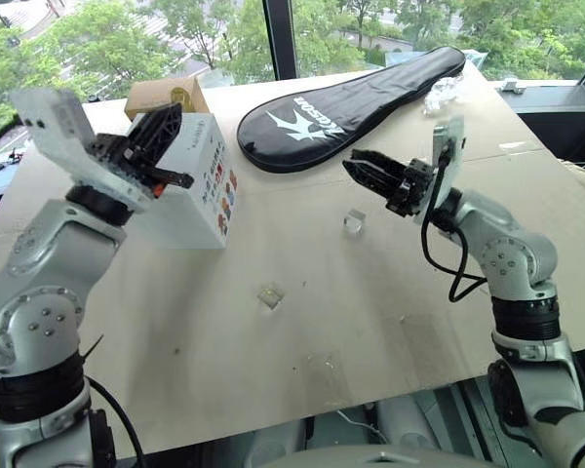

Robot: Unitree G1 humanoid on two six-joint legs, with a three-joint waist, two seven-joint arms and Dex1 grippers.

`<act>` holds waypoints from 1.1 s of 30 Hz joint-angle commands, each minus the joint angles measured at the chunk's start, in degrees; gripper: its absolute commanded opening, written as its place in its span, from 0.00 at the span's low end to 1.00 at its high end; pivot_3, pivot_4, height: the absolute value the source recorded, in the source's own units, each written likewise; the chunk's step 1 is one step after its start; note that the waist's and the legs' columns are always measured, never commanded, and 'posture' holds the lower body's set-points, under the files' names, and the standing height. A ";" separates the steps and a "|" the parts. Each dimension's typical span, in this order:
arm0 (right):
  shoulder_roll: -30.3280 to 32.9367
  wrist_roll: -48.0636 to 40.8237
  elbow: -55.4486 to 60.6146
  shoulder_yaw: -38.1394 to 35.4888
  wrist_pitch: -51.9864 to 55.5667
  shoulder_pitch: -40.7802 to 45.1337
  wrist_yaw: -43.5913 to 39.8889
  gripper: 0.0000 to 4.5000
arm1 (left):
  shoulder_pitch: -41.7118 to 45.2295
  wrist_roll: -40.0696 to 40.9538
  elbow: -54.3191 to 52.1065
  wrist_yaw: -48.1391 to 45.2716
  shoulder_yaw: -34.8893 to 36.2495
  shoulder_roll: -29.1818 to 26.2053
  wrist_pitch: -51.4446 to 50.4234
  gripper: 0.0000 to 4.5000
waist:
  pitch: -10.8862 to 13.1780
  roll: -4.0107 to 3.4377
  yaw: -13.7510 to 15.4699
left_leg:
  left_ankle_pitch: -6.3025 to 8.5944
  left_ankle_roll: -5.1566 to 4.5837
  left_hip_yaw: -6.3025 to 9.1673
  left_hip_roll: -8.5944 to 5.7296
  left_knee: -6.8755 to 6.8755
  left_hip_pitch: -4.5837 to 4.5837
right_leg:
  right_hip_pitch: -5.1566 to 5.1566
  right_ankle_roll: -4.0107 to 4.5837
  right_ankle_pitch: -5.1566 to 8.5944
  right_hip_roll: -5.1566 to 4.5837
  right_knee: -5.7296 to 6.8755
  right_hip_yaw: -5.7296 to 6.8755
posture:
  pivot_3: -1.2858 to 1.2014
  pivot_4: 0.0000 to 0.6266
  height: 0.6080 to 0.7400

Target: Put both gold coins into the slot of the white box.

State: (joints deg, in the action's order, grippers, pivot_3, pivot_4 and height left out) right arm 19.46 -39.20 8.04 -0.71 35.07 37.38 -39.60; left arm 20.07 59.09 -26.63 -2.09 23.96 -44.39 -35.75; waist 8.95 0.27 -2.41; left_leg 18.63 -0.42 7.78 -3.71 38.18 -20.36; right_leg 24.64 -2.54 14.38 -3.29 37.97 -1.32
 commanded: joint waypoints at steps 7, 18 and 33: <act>4.92 3.89 3.57 0.42 -11.24 2.66 -12.06 0.40 | 1.07 -12.82 -0.96 8.07 -2.49 -1.69 -8.56 0.00 | 0.00 0.01 0.03 | 0.00 0.00 0.12 -0.02 0.14 -0.43 | 0.26 -0.01 -0.01 -0.07 -0.03 0.05 | 0.52 0.24 1.00; 3.99 3.43 3.36 1.11 -11.07 4.54 -14.56 0.40 | 3.45 -15.85 -0.47 8.81 -2.00 -0.22 -15.83 0.00 | -0.01 0.02 0.11 | -0.01 0.01 0.17 -0.04 0.18 -0.47 | 0.26 -0.01 -0.01 -0.12 0.01 0.04 | 0.52 0.24 1.00; 3.38 2.95 2.95 0.34 -10.56 4.33 -13.23 0.40 | 2.98 -21.00 -1.62 8.14 0.27 1.00 -22.88 0.00 | -0.01 0.02 0.01 | -0.01 0.01 0.17 -0.05 0.22 -0.46 | 0.26 -0.01 -0.01 -0.12 0.05 0.06 | 0.52 0.24 1.00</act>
State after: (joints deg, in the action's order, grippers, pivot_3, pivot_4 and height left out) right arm 23.00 -35.37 10.07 0.82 24.83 41.05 -53.18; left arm 22.39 39.36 -26.63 6.23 22.08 -43.02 -58.34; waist 8.94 0.29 -2.40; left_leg 18.62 -0.41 7.94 -3.76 38.41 -20.82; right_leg 24.90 -2.55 14.37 -3.41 38.03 -1.26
